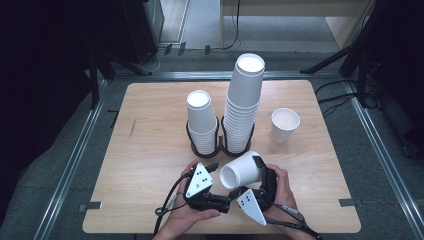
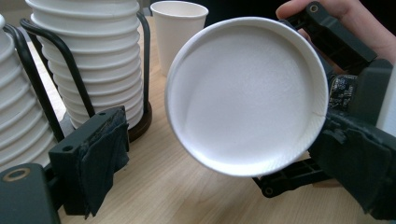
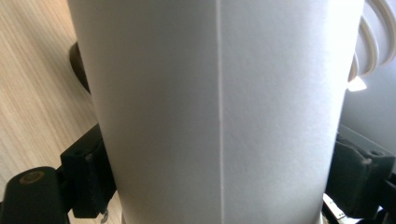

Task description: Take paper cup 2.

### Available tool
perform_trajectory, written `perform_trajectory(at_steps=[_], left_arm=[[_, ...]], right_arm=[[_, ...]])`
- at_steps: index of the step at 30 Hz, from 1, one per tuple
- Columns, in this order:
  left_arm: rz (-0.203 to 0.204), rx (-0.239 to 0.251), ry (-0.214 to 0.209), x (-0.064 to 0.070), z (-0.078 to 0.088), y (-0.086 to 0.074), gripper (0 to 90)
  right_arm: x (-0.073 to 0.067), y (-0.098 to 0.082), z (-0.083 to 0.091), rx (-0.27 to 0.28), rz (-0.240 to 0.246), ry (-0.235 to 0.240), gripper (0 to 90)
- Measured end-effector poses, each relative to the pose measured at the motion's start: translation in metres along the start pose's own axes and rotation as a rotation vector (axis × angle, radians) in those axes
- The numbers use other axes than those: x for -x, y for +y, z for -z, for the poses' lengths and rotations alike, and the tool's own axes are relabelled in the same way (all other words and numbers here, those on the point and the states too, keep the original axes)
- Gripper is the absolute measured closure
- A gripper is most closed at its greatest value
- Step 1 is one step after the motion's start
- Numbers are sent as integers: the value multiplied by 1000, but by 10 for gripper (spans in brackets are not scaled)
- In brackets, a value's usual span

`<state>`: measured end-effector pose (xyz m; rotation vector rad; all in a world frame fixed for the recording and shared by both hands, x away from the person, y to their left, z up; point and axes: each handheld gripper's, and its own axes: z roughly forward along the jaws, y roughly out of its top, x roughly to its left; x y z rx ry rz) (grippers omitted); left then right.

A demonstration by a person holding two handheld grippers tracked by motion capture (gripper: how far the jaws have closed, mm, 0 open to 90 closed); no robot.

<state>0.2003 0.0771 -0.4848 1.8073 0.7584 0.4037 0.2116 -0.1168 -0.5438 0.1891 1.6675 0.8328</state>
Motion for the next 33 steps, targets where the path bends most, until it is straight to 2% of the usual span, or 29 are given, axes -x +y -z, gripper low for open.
perform_trajectory(at_steps=[10, 12, 24, 31, 33], left_arm=[[-5, -12, -2, 3, -2, 0, 70], [-4, -8, 2, 4, -2, 0, 120], [3, -18, 0, 7, -2, 2, 131], [-12, -24, 1, 11, -2, 3, 200], [-2, -28, 2, 11, -2, 4, 203]], right_arm=[[-2, 2, 2, 25, -3, 31, 119], [-3, 3, 2, 32, -5, 42, 119], [-4, 5, 5, 66, -23, 79, 118], [-4, 4, 6, 73, -14, 79, 118], [-4, 4, 6, 72, -12, 79, 118]])
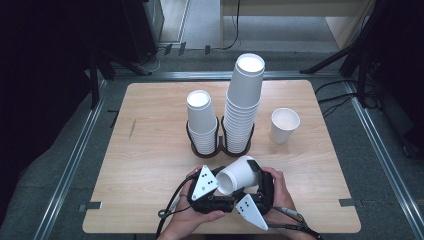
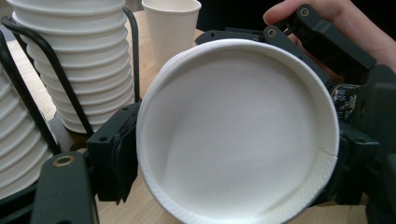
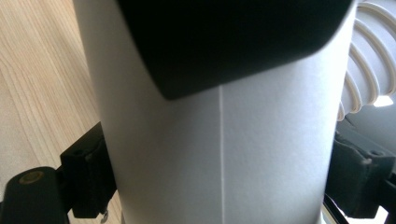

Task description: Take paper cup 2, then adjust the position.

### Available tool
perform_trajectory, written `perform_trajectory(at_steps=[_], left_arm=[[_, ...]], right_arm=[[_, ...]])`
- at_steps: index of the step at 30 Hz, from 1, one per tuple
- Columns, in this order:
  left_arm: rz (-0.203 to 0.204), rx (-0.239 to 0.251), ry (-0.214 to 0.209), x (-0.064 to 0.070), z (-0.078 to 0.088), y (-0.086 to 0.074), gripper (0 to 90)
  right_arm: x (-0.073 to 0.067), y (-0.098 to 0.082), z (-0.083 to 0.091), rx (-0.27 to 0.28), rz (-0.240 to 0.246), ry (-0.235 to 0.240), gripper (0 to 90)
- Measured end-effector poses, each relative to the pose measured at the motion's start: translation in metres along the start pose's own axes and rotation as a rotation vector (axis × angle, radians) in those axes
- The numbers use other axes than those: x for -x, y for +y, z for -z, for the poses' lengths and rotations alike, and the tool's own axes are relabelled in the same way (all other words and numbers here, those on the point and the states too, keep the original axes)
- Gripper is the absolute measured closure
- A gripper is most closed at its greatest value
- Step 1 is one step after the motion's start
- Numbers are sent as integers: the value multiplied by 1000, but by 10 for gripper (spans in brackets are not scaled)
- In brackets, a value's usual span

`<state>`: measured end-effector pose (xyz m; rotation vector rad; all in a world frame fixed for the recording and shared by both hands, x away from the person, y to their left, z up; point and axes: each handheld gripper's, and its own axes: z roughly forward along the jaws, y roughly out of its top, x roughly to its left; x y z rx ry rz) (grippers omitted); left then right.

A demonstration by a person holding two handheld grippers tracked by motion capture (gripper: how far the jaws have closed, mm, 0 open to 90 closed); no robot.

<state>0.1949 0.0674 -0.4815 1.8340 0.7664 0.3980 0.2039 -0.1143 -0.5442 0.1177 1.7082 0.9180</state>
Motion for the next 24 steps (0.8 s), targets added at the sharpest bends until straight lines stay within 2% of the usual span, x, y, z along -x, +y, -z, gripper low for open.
perform_trajectory(at_steps=[2, 12, 16, 20, 24], left_arm=[[21, -2, -8, -2, 0, 0, 207], [65, 10, -34, -10, 2, -2, 225], [92, 19, -11, -16, 4, -3, 233], [106, 38, -3, -20, 7, -3, 234], [96, 52, 6, -22, 10, -3, 235]], right_arm=[[0, 0, 0, -2, 4, -2, 118], [0, 1, -1, -4, 8, -4, 103], [1, 3, 0, -13, -3, 9, 17], [4, 5, 1, -9, -11, 8, 1], [10, 6, 4, -2, -29, 10, 0]])
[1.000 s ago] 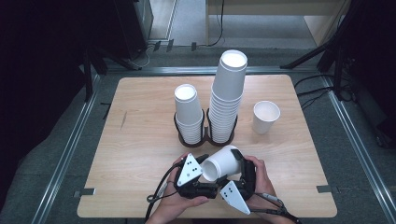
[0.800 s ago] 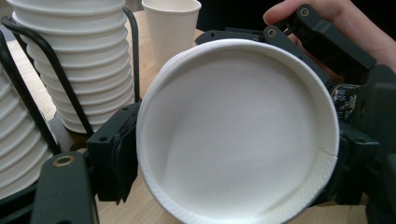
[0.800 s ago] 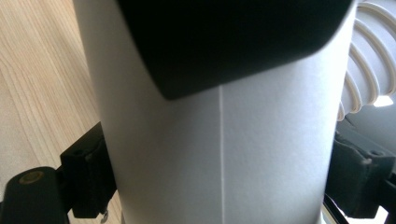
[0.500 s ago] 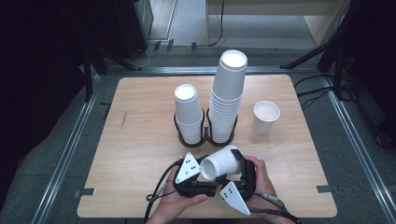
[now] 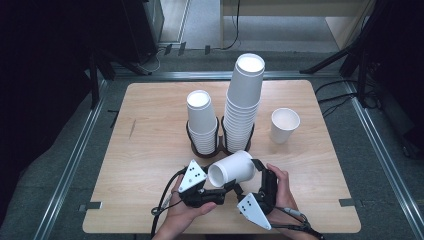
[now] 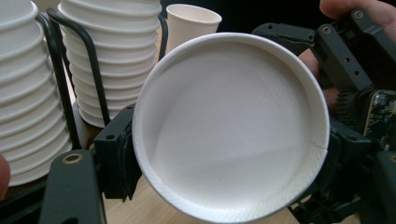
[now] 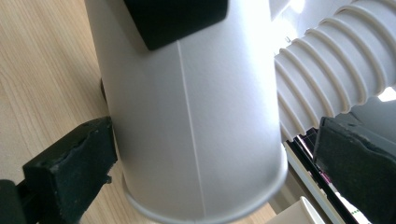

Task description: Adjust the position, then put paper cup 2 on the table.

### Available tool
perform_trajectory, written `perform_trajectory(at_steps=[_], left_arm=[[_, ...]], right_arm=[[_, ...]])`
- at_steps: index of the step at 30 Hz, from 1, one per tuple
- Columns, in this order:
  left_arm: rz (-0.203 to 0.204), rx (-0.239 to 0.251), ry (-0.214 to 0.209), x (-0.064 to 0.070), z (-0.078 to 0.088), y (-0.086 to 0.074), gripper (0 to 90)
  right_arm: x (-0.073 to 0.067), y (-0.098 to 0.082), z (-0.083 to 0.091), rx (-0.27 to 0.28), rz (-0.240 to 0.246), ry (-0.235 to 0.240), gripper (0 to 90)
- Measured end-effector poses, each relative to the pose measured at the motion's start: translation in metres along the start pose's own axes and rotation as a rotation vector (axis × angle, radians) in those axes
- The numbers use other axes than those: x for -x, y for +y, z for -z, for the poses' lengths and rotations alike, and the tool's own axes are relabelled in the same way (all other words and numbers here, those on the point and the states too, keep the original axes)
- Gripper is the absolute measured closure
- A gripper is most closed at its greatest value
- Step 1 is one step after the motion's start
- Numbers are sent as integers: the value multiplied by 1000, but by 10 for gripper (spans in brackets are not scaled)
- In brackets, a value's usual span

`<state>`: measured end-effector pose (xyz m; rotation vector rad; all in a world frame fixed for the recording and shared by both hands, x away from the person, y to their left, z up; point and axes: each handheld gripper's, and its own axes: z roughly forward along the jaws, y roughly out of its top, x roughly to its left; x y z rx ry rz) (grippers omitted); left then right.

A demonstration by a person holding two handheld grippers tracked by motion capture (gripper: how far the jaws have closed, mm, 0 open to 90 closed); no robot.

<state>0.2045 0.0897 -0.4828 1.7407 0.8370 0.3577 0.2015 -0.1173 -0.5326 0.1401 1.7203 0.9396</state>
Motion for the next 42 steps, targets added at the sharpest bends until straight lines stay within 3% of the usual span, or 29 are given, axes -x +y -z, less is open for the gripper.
perform_trajectory(at_steps=[8, 13, 17, 18, 19, 20, 21, 26, 27, 28, 31, 32, 33, 36, 38, 40, 41, 42], left_arm=[[4, 39, 26, -6, 4, -1, 235], [25, 89, 21, -9, 9, -1, 234], [69, 130, 36, -14, 13, 0, 233], [89, 143, 18, -17, 15, 0, 233], [89, 143, 18, -17, 15, 0, 232], [90, 143, 21, -18, 15, -1, 233], [87, 144, 31, -18, 15, -1, 233], [90, 170, 41, -19, 15, -2, 232], [89, 179, 44, -19, 15, -3, 232], [87, 188, 47, -19, 15, -3, 232], [106, 216, 46, -21, 16, -3, 231], [112, 227, 44, -21, 17, -4, 231], [113, 238, 46, -22, 18, -4, 231], [104, 260, 77, -22, 19, -5, 232], [103, 278, 69, -21, 20, -4, 231], [93, 289, 73, -20, 20, -3, 232], [96, 294, 71, -20, 20, -3, 232], [93, 303, 72, -19, 20, -3, 232]], right_arm=[[6, 4, 14, 5, -9, 17, 0], [8, 5, 20, -15, -83, 9, 0], [8, 7, 23, -30, -142, -6, 0], [8, 8, 24, -34, -182, -13, 0], [8, 8, 24, -34, -182, -13, 0], [9, 9, 26, -35, -231, -23, 0], [9, 9, 26, -35, -231, -23, 0], [14, 13, 26, -27, -366, -45, 0], [16, 16, 26, -30, -427, -60, 0], [16, 16, 26, -30, -427, -60, 0], [20, 22, 27, -24, -528, -75, 1], [22, 25, 27, -17, -598, -72, 2], [22, 25, 27, -17, -598, -72, 2], [22, 30, 28, 3, -667, -53, 3], [22, 34, 29, 15, -699, -46, 3], [23, 36, 29, 15, -748, -47, 3], [25, 37, 28, 15, -808, -41, 3], [25, 37, 28, 15, -808, -41, 3]])
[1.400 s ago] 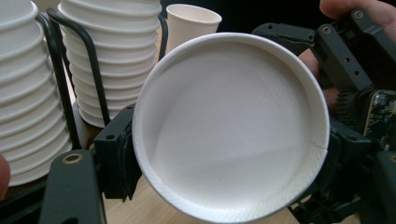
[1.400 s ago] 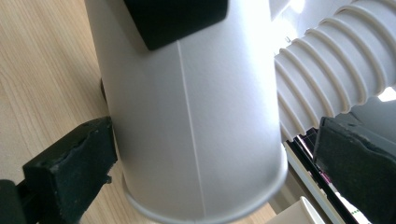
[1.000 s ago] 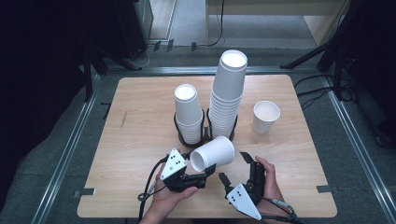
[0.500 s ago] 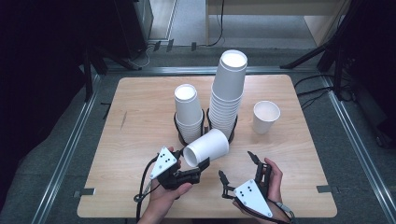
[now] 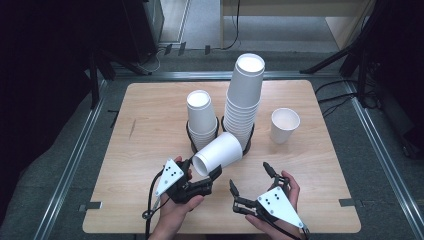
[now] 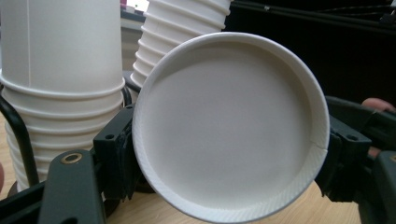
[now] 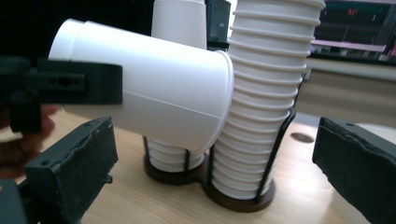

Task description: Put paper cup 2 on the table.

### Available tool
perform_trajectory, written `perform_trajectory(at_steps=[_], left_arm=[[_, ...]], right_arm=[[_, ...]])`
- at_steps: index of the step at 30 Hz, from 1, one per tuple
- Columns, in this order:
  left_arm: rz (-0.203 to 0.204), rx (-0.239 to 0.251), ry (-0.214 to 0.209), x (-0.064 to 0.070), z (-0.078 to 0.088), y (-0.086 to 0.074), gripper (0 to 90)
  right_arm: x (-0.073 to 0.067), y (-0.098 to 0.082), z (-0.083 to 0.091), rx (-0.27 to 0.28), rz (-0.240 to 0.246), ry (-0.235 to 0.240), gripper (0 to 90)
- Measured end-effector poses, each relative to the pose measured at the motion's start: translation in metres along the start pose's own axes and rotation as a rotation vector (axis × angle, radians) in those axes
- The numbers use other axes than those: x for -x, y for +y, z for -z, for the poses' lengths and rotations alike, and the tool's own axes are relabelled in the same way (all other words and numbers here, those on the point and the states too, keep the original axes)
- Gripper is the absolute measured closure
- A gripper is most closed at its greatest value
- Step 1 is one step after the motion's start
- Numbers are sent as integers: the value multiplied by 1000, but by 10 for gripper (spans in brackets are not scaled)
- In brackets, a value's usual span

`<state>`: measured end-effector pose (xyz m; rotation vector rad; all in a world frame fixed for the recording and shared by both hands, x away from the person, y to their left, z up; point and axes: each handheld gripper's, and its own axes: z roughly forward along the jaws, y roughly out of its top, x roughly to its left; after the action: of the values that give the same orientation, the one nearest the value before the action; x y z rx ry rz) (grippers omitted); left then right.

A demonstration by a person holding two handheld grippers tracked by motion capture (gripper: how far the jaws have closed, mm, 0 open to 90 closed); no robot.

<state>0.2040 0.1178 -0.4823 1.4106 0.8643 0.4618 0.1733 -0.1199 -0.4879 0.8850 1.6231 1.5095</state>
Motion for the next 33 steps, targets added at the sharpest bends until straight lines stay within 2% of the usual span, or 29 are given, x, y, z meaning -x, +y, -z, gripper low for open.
perform_trajectory(at_steps=[1, 2, 3, 8, 9, 12, 13, 19, 20, 21, 22, 23, 24, 28, 30, 31, 32, 33], left_arm=[[-9, 6, 1, 1, 0, 0, 232], [-11, 20, -16, 2, 1, 0, 232], [-11, 20, -16, 2, 1, 0, 232], [-37, 60, -36, 7, 2, 0, 232], [-39, 67, -41, 8, 2, -1, 232], [-43, 77, -49, 9, 2, -1, 232], [-41, 80, -51, 10, 2, -1, 232], [-46, 88, -43, 10, 2, -2, 232], [-48, 87, -45, 10, 2, -3, 233], [-48, 87, -45, 10, 2, -3, 233], [-52, 85, -42, 10, 2, -3, 233], [-52, 86, -41, 10, 1, -4, 233], [-51, 83, -44, 10, 1, -4, 233], [-51, 86, -44, 11, 0, -6, 233], [-54, 87, -41, 11, 0, -7, 233], [-56, 87, -41, 11, 0, -7, 233], [-57, 89, -42, 11, 0, -7, 233], [-58, 88, -42, 12, 1, -7, 233]], right_arm=[[1, 2, 0, -5, -74, 14, 3], [2, 3, 0, -4, -112, 20, 3], [2, 3, 0, -4, -112, 20, 3], [0, 10, 2, 17, -274, 60, 3], [0, 10, 2, 17, -274, 60, 3], [-2, 13, 2, 15, -375, 80, 3], [-2, 13, 2, 13, -390, 84, 3], [-1, 14, 1, -3, -553, 114, 5], [-1, 15, 0, 1, -613, 124, 17], [-1, 15, 0, 1, -613, 124, 17], [-1, 16, -1, 7, -682, 125, 27], [0, 17, -1, 3, -721, 120, 33], [0, 17, -1, 3, -721, 120, 33], [3, 18, -4, -25, -853, 113, 26], [4, 18, -5, -41, -941, 129, 0], [4, 18, -6, -47, -968, 136, 0], [5, 17, -9, -60, -1042, 146, 0], [5, 17, -9, -60, -1042, 146, 0]])
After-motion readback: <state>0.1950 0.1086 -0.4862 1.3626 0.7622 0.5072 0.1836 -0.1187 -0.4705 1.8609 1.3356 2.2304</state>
